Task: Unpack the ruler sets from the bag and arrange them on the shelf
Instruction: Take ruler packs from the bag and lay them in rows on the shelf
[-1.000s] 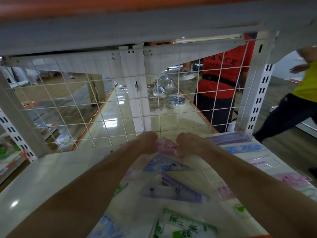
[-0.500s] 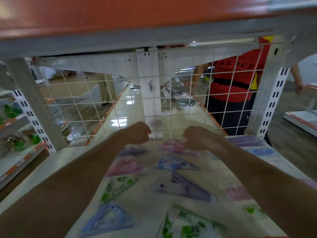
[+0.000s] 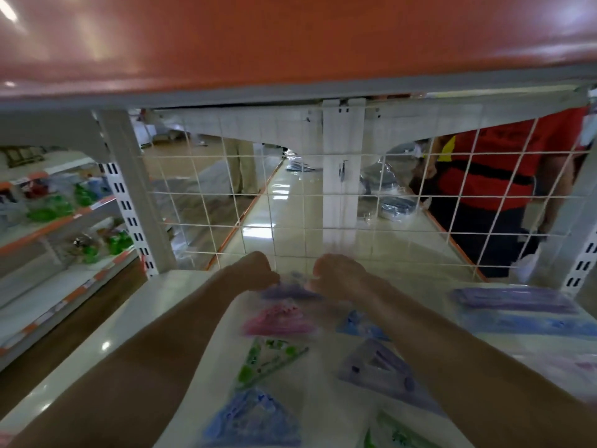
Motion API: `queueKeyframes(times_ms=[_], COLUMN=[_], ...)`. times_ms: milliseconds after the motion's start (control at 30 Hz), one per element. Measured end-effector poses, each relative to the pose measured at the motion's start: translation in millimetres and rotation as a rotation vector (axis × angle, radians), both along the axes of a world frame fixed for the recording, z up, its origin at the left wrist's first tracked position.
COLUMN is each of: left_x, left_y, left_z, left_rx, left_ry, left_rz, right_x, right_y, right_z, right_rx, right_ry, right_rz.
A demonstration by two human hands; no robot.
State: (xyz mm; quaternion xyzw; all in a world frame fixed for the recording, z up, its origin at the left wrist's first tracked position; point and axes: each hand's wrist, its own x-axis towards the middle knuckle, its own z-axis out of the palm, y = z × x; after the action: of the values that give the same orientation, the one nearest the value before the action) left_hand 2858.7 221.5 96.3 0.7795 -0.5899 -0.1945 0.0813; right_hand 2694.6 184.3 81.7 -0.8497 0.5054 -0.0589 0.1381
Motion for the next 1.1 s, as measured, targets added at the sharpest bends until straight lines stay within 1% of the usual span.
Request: queueKeyframes(times_ms=[67, 167, 267, 367, 467, 533, 633, 733, 833, 867, 1000, 1100], left_x=[-2, -2, -5, -10, -14, -15, -10, -5, -4, -3, 5, 4], left_y=[-2, -6, -10, -15, -17, -19, -19, -21, -22, -22, -22, -21], left_z=[0, 1, 1, 0, 0, -3, -8, -14, -20, -20, -23, -28], left_rx=[0.018, 0.042, 0.075, 0.071, 0.079, 0.073, 0.072, 0.051, -0.021, -0.047, -0.117, -0.186], left_ry=[0.030, 0.122, 0.122, 0.176, 0.149, 0.093, 0.014, 0.021, 0.053, 0.075, 0.257, 0.267], left_rz=[0.025, 0.074, 0.081, 0.092, 0.052, -0.009, -0.027, -0.011, -0.026, -0.028, 0.020, 0.033], right_x=[11, 22, 24, 23, 23, 24, 26, 24, 28, 31, 30, 26], right_y=[-6, -13, -19, -24, -27, -27, -29, -36, -36, -35, -32, -21], right_z=[-6, -7, -6, -10, -18, -21, -21, -18, -17, -19, -26, -29], right_rx=[0.022, 0.079, 0.134, 0.122, 0.071, 0.038, 0.037, 0.067, 0.000, -0.009, -0.003, -0.017], right_ry=[0.015, 0.027, 0.079, 0.105, 0.055, 0.033, 0.066, 0.071, 0.072, 0.056, -0.081, -0.176], right_rz=[-0.025, -0.057, -0.026, -0.006, -0.014, -0.033, -0.033, -0.029, -0.017, -0.034, -0.077, -0.076])
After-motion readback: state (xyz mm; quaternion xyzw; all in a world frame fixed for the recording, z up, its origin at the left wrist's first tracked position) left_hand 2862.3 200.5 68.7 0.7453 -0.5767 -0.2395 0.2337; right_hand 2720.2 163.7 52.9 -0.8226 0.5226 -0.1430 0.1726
